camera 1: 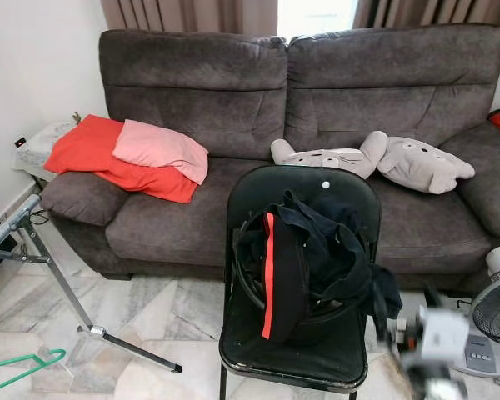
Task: Hang hanger
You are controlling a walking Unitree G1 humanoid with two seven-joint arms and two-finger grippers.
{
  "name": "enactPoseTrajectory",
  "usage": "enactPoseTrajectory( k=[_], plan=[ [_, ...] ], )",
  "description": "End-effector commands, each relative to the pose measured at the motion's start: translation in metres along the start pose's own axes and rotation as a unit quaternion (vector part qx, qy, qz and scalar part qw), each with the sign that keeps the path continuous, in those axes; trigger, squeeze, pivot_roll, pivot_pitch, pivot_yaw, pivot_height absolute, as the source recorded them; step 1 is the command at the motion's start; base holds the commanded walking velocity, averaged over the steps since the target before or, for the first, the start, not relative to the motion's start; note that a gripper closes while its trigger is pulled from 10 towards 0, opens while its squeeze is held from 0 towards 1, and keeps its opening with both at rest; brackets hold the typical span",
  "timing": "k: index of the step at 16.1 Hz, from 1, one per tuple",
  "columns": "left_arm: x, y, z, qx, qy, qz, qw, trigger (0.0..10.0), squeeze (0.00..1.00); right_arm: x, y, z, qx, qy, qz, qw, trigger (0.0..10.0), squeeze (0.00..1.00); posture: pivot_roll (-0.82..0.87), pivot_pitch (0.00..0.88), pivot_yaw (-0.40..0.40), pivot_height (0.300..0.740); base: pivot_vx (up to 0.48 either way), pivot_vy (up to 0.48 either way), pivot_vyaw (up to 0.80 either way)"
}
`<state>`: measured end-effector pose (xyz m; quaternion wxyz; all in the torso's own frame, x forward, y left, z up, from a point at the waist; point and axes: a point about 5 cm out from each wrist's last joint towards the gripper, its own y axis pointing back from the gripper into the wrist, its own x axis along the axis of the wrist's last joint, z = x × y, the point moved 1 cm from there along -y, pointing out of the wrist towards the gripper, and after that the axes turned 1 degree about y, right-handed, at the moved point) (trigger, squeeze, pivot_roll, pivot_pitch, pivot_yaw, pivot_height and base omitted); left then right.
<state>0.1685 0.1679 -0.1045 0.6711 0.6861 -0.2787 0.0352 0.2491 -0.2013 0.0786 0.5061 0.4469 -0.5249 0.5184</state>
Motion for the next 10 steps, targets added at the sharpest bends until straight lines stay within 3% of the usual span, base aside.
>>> enactPoseTrajectory(
  k=[1, 3, 4, 7, 8, 9, 10],
  plan=[
    [-0.001, 0.001, -0.004, 0.003, -0.008, -0.002, 1.000, 10.0, 0.00, 0.011, -0.016, -0.005, 0.014, -0.031, 0.005, 0.999, 10.0, 0.00, -0.15, 0.000, 0.048, 0.740, 0.000, 0.000, 0.00],
    [0.001, 0.000, -0.005, 0.003, -0.007, 0.000, 1.000, 10.0, 0.00, 0.019, -0.034, -0.005, 0.016, -0.056, 0.001, 0.998, 10.0, 1.00, -0.14, 0.000, 0.043, 0.740, 0.000, 0.000, 0.00],
    [0.002, 0.000, -0.006, 0.005, -0.006, 0.001, 1.000, 10.0, 0.00, 0.028, -0.047, -0.007, 0.013, -0.080, 0.004, 0.997, 10.0, 1.00, -0.13, 0.000, 0.044, 0.740, 0.000, 0.000, 0.00],
    [0.003, 0.000, -0.007, 0.006, -0.005, 0.002, 1.000, 10.0, 0.00, 0.036, -0.060, -0.013, 0.021, -0.072, -0.013, 0.997, 10.0, 1.00, -0.13, 0.000, 0.040, 0.740, 0.000, 0.000, 0.00],
    [0.004, 0.000, -0.007, 0.007, -0.004, 0.003, 1.000, 10.0, 0.00, 0.036, -0.059, -0.018, 0.034, -0.071, -0.021, 0.997, 10.0, 0.81, -0.13, 0.000, 0.039, 0.740, 0.000, 0.000, 0.00],
    [0.004, 0.000, -0.007, 0.007, -0.003, 0.004, 1.000, 10.0, 0.00, 0.034, -0.057, -0.019, 0.033, -0.074, -0.030, 0.996, 10.0, 0.00, -0.13, 0.000, 0.039, 0.740, 0.000, 0.000, 0.00],
    [0.004, 0.000, -0.008, 0.007, -0.003, 0.004, 1.000, 10.0, 0.00, 0.030, -0.054, -0.019, 0.023, -0.089, -0.052, 0.994, 10.0, 0.00, -0.13, 0.000, 0.040, 0.740, 0.000, 0.000, 0.00]
  ],
)
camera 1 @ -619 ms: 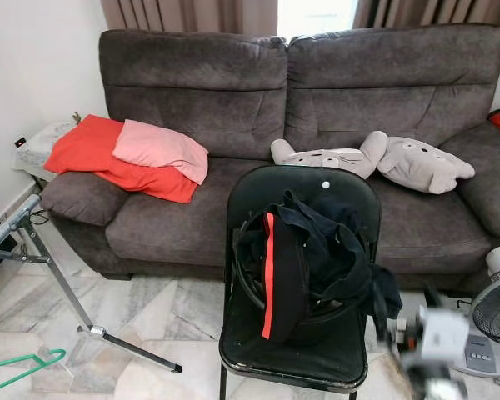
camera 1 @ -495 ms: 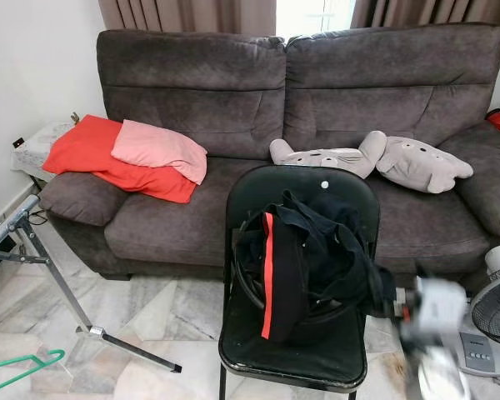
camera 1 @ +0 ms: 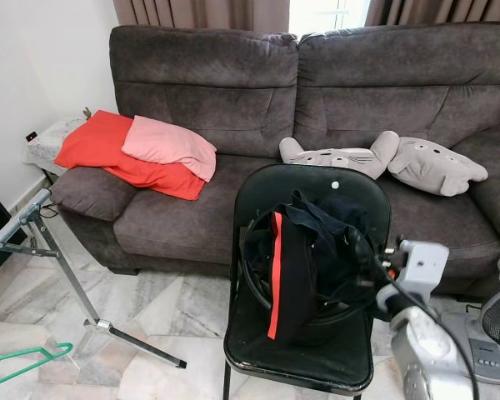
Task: Hang hanger
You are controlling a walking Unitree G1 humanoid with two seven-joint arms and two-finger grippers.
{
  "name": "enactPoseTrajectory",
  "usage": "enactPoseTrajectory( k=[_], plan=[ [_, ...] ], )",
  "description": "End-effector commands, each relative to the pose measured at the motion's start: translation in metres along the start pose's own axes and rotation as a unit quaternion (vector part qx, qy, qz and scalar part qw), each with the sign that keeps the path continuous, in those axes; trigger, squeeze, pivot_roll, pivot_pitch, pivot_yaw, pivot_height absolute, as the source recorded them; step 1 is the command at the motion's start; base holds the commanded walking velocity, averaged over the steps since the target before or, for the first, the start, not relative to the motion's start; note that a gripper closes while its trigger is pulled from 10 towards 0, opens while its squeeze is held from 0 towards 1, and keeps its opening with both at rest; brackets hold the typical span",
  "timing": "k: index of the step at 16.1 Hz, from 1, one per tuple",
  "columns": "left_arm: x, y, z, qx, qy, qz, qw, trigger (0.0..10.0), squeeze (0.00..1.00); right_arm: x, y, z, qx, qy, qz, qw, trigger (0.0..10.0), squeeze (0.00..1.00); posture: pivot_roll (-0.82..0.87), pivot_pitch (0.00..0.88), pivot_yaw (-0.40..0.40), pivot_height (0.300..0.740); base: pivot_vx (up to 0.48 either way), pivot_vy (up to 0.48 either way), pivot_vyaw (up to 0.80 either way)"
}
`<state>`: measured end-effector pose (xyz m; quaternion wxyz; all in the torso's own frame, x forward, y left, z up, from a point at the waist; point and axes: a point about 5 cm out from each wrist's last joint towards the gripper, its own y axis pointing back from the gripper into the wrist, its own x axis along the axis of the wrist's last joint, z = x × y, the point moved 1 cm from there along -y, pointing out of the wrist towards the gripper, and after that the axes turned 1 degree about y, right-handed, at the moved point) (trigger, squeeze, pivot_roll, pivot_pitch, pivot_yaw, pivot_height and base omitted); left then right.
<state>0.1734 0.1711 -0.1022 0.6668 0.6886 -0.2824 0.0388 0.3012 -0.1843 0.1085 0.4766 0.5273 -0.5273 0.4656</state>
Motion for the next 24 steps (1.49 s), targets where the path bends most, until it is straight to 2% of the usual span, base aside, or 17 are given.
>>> enactPoseTrajectory(
  k=[1, 2, 4, 10, 14, 18, 21, 22, 24],
  plan=[
    [0.001, 0.000, -0.003, 0.002, -0.002, 0.000, 1.000, 10.0, 0.00, -0.001, 0.003, -0.003, -0.013, -0.046, -0.021, 0.999, 10.0, 0.00, -0.14, 0.000, 0.042, 0.740, 0.000, 0.000, 0.00],
    [0.001, 0.000, -0.003, 0.002, -0.004, 0.000, 1.000, 10.0, 0.00, -0.002, 0.004, -0.005, -0.021, -0.088, -0.034, 0.995, 10.0, 0.00, -0.14, 0.000, 0.043, 0.740, 0.000, 0.000, 0.00],
    [0.002, 0.000, -0.004, 0.001, -0.005, 0.000, 1.000, 10.0, 0.00, 0.003, 0.004, -0.007, -0.021, -0.113, -0.032, 0.993, 10.0, 0.00, -0.14, 0.000, 0.045, 0.740, 0.000, 0.000, 0.00],
    [0.002, 0.000, -0.004, 0.003, -0.005, 0.000, 1.000, 10.0, 0.00, -0.004, 0.002, -0.009, -0.027, -0.115, -0.091, 0.989, 10.0, 0.00, -0.14, 0.000, 0.047, 0.740, 0.000, 0.000, 0.00],
    [0.003, 0.000, -0.004, 0.003, -0.006, 0.000, 1.000, 10.0, 0.00, 0.004, -0.003, -0.011, -0.032, -0.122, -0.097, 0.987, 10.0, 0.00, -0.14, 0.000, 0.047, 0.740, 0.000, 0.000, 0.00],
    [0.003, 0.000, -0.004, 0.002, -0.007, 0.000, 1.000, 10.0, 0.00, 0.005, -0.008, -0.007, -0.072, -0.131, -0.133, 0.980, 10.0, 0.00, -0.14, 0.000, 0.047, 0.740, 0.000, 0.000, 0.00],
    [0.003, 0.000, -0.004, 0.002, -0.006, 0.000, 1.000, 10.0, 0.00, 0.010, -0.011, -0.009, -0.071, -0.120, -0.135, 0.981, 10.0, 0.00, -0.14, 0.000, 0.045, 0.740, 0.000, 0.000, 0.00],
    [0.003, 0.000, -0.004, 0.002, -0.006, 0.000, 1.000, 10.0, 0.00, 0.011, -0.011, -0.007, -0.086, -0.110, -0.144, 0.980, 10.0, 0.00, -0.14, 0.000, 0.044, 0.740, 0.000, 0.000, 0.00],
    [0.003, 0.000, -0.003, 0.002, -0.006, 0.000, 1.000, 10.0, 0.00, 0.009, -0.010, -0.006, -0.100, -0.124, -0.157, 0.975, 10.0, 0.00, -0.14, 0.000, 0.043, 0.740, 0.000, 0.000, 0.00]
  ],
)
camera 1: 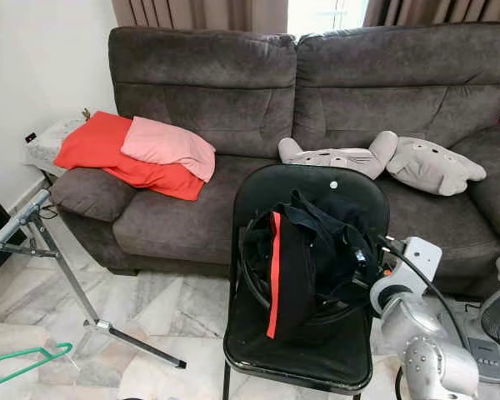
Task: Hang hanger
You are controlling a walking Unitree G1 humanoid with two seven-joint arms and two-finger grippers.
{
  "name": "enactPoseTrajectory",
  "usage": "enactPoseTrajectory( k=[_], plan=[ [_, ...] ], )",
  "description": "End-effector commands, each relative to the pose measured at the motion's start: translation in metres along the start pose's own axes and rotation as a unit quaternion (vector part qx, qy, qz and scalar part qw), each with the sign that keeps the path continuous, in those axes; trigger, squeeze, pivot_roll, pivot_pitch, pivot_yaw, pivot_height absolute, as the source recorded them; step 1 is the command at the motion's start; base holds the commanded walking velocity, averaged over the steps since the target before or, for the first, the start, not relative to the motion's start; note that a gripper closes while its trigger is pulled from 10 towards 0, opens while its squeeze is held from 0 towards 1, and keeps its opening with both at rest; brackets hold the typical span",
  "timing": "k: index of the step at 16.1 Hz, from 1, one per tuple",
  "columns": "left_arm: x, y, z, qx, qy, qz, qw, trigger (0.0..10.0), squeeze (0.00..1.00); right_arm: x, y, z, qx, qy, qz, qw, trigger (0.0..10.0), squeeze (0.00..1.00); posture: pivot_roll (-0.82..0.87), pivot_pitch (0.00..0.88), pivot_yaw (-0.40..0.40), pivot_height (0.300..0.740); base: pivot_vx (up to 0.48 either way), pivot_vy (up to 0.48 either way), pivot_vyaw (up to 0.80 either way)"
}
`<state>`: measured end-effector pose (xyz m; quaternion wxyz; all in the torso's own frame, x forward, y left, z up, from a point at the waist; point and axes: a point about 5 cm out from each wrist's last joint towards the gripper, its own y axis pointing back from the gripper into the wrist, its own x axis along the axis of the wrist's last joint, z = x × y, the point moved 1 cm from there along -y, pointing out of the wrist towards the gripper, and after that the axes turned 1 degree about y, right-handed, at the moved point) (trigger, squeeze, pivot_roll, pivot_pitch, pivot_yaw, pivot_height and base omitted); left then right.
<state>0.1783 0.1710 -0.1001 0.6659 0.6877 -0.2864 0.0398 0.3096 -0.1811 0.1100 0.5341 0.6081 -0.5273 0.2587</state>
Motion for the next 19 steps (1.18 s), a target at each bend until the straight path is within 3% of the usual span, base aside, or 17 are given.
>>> enactPoseTrajectory(
  k=[1, 7, 13, 17, 19],
  plan=[
    [-0.002, 0.000, -0.002, 0.001, -0.004, -0.004, 1.000, 10.0, 0.00, 0.007, 0.002, -0.005, 0.009, -0.006, 0.004, 1.000, 10.0, 0.00, -0.14, 0.000, 0.042, 0.740, 0.000, 0.000, 0.00],
    [-0.002, 0.000, -0.001, 0.001, -0.004, -0.004, 1.000, 10.0, 0.00, 0.005, 0.004, -0.008, 0.012, 0.005, -0.021, 1.000, 10.0, 0.00, -0.14, 0.000, 0.039, 0.740, 0.000, 0.000, 0.00],
    [-0.002, 0.000, -0.001, 0.001, -0.005, -0.004, 1.000, 10.0, 0.00, 0.005, 0.004, 0.009, -0.053, -0.004, -0.027, 0.998, 10.0, 0.00, -0.15, 0.000, 0.038, 0.740, 0.000, 0.000, 0.00],
    [-0.002, 0.000, -0.001, 0.001, -0.005, -0.005, 1.000, 10.0, 0.00, 0.005, 0.005, 0.004, -0.043, -0.001, -0.030, 0.999, 10.0, 0.00, -0.14, 0.000, 0.038, 0.740, 0.000, 0.000, 0.00],
    [-0.002, 0.000, -0.002, 0.001, -0.006, -0.005, 1.000, 10.0, 0.00, 0.004, 0.006, 0.015, -0.079, 0.006, -0.029, 0.996, 10.0, 0.00, -0.15, 0.000, 0.040, 0.740, 0.000, 0.000, 0.00]
  ],
)
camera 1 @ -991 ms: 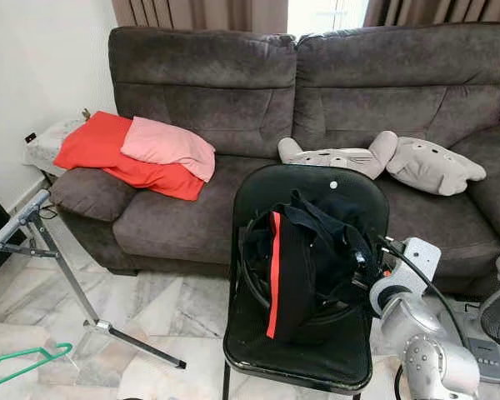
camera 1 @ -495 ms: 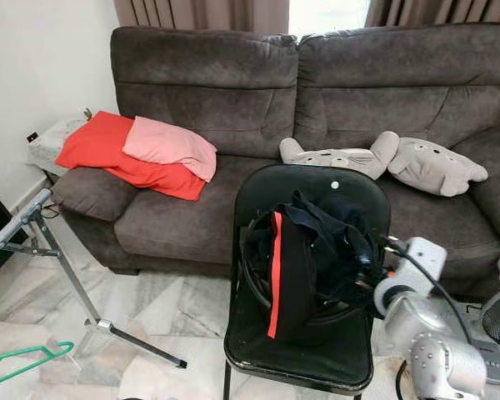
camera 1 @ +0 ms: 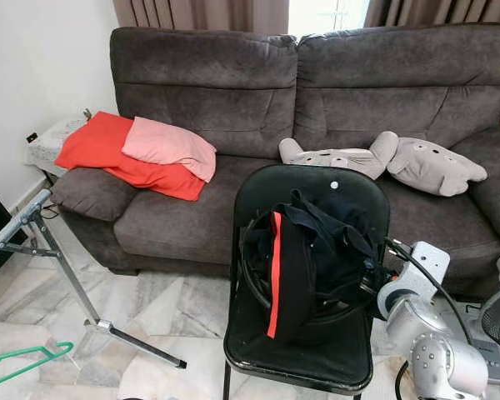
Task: Hang hanger
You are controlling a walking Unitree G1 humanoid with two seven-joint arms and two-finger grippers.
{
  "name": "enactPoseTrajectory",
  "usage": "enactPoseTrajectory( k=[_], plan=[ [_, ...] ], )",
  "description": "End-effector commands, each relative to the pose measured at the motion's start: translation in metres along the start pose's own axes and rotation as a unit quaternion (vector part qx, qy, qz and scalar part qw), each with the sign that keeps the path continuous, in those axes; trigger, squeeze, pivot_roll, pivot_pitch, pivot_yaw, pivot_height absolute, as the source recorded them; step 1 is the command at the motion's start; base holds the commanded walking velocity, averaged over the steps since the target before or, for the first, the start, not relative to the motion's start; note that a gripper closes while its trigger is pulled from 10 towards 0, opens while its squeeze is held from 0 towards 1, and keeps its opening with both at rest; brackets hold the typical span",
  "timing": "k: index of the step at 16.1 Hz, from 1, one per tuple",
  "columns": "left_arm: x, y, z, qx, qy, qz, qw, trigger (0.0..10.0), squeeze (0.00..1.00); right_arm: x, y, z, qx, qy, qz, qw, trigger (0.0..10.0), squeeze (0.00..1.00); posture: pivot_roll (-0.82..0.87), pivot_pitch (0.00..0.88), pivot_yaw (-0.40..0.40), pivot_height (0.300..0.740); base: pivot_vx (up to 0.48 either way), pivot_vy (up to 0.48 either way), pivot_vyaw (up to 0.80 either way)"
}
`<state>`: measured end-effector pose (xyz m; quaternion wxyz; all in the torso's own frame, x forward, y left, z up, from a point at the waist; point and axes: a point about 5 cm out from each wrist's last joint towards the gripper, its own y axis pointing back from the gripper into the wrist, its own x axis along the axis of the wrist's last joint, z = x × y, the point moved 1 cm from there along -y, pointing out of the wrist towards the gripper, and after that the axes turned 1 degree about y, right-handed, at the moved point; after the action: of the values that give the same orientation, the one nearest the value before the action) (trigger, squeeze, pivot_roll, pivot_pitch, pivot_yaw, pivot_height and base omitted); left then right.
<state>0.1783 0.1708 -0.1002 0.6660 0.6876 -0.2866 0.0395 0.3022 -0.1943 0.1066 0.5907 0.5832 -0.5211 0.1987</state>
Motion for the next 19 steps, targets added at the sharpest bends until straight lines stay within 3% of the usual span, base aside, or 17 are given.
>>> enactPoseTrajectory(
  k=[1, 4, 8, 13, 19],
  plan=[
    [-0.002, 0.000, -0.002, 0.001, -0.005, -0.005, 1.000, 10.0, 0.00, 0.005, 0.001, 0.008, -0.029, -0.006, 0.013, 0.999, 10.0, 0.00, -0.15, 0.000, 0.040, 0.740, 0.000, 0.000, 0.00],
    [-0.002, 0.000, -0.002, 0.000, -0.006, -0.005, 1.000, 10.0, 0.00, 0.006, -0.001, 0.005, -0.014, -0.005, 0.015, 1.000, 10.0, 0.00, -0.14, 0.000, 0.041, 0.740, 0.000, 0.000, 0.00],
    [-0.002, 0.000, -0.002, 0.000, -0.007, -0.005, 1.000, 10.0, 0.00, 0.014, -0.005, -0.021, 0.049, 0.007, 0.038, 0.998, 10.0, 0.00, -0.14, 0.000, 0.044, 0.740, 0.000, 0.000, 0.00],
    [-0.002, 0.000, -0.002, -0.001, -0.007, -0.006, 1.000, 10.0, 0.00, 0.004, -0.014, -0.015, 0.038, -0.008, 0.006, 0.999, 10.0, 0.00, -0.14, 0.000, 0.044, 0.740, 0.000, 0.000, 0.00],
    [-0.003, 0.000, -0.002, -0.002, -0.012, -0.008, 1.000, 10.0, 0.00, -0.009, -0.011, -0.011, 0.030, -0.008, -0.014, 0.999, 10.0, 0.00, -0.14, 0.000, 0.048, 0.740, 0.000, 0.000, 0.00]
  ],
)
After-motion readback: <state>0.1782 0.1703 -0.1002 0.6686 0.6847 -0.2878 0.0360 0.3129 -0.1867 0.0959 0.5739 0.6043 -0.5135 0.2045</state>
